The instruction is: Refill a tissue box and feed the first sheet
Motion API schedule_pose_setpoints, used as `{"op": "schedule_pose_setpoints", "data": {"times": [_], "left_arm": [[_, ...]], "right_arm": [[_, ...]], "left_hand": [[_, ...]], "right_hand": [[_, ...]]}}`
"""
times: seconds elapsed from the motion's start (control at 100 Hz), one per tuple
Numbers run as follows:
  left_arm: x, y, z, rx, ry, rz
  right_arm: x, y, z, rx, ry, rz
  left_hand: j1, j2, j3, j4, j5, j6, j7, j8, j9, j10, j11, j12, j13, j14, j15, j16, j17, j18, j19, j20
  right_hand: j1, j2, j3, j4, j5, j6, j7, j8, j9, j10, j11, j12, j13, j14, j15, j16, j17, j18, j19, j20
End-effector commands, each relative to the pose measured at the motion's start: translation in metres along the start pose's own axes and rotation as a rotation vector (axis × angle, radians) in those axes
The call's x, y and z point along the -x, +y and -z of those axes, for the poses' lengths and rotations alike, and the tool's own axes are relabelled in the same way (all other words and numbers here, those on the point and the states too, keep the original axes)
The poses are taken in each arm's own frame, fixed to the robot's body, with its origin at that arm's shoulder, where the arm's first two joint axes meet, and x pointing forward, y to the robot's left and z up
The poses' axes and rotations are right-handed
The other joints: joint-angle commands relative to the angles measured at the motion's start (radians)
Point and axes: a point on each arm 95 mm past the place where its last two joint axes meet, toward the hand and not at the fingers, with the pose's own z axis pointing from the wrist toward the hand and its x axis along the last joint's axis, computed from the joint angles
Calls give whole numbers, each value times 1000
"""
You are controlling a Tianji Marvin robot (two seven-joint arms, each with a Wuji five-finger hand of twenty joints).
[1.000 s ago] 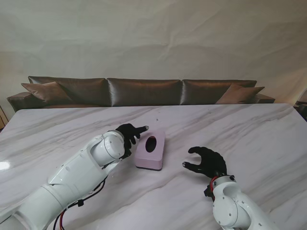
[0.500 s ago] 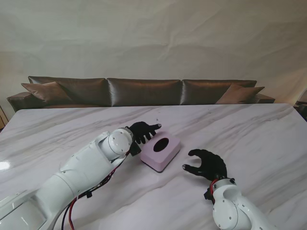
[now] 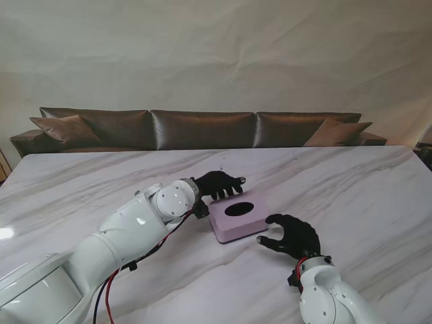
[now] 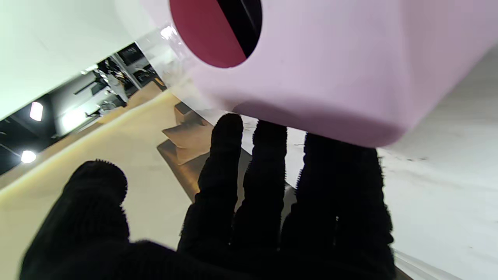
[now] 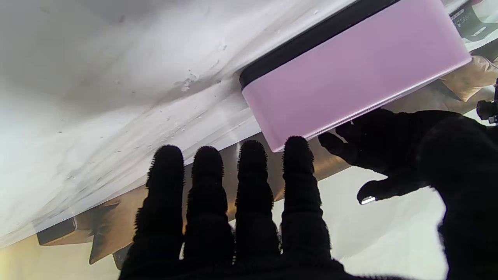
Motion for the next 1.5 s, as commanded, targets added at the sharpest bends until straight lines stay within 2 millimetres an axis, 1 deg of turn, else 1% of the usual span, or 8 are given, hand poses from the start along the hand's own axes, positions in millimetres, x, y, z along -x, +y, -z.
{"op": "schedule_pose_setpoints", "data": {"times": [0.0, 0.34, 0.45, 0.62, 0.82, 1.09, 1.26, 1.49], "left_arm": [[-9, 7, -5, 24, 17, -6], [-20, 18, -8, 91, 134, -45], [-24, 20, -10, 102, 142, -69], [-28, 20, -5, 68, 132, -101], [-28, 15, 16, -6, 87, -115], [-18, 5, 48, -99, 8, -109], [-10, 3, 70, -160, -42, -93], [1, 4, 97, -224, -104, -78]], "right_arm": [[1, -3, 2, -18, -7, 3], [2, -5, 4, -18, -15, 3], [4, -5, 5, -18, -22, 5], [6, -5, 8, -17, -30, 6], [4, -8, 14, -31, -23, -3], [-14, -16, 31, -44, 22, -33], [-28, -24, 40, -76, 57, -74], [-44, -41, 32, -127, 105, -153]], "left_hand": [[5, 36, -18, 23, 26, -53, 16, 21, 24, -48, 8, 8, -23, 12, -6, 0, -55, -11, -147, 18], [16, 36, -12, 21, 29, -69, 27, 25, 33, -74, -8, 5, -31, -15, -35, -3, -177, 25, -268, 6], [15, 39, -13, 20, -6, -63, 10, 19, -29, -73, -33, -2, -82, -29, -77, -14, -223, 28, -317, 0], [14, 39, -15, 19, -35, -66, -3, 17, -84, -75, -44, -4, -126, -38, -110, -22, -237, 22, -330, 6], [12, 42, -18, 17, -44, -71, -5, 21, -114, -77, -45, -1, -149, -41, -121, -19, -224, 9, -312, 27], [11, 46, -23, 15, -66, -78, -20, 22, -144, -77, -56, -3, -166, -41, -133, -17, -231, 15, -322, 33], [13, 48, -25, 15, -65, -75, -24, 25, -141, -73, -57, -3, -160, -37, -132, -14, -228, 20, -323, 37], [15, 52, -28, 14, -64, -72, -29, 28, -139, -71, -60, -3, -159, -32, -133, -12, -226, 25, -324, 42]], "right_hand": [[-7, -22, -5, 3, 15, 13, -13, -1, 8, 10, 3, 15, 17, 5, 14, 11, -1, -7, 22, 0], [-7, -21, -5, 3, 16, 12, -13, 0, 9, 9, 4, 16, 18, 7, 14, 12, -1, -7, 22, 0], [-8, -21, -5, 3, 16, 13, -13, 0, 8, 9, 3, 15, 16, 7, 14, 12, -2, -7, 22, -1], [-6, -22, -5, 3, 16, 12, -13, 0, 9, 10, 3, 16, 18, 6, 14, 12, -1, -5, 23, 0], [-6, -20, -6, 1, 23, 17, -12, 1, 38, 12, 16, 23, 50, 11, 31, 21, 17, 4, 38, 6], [-1, -18, -5, -3, 37, 20, -13, 0, 64, 12, 20, 34, 80, 10, 39, 34, 33, 14, 51, 16], [-3, -10, -8, -6, 102, 10, 2, 14, 156, 3, 32, 71, 183, 13, 74, 83, 99, 57, 139, 93], [3, -5, -10, -6, 124, 7, -5, 19, 177, 3, 19, 81, 198, 10, 67, 96, 102, 52, 137, 113]]}}
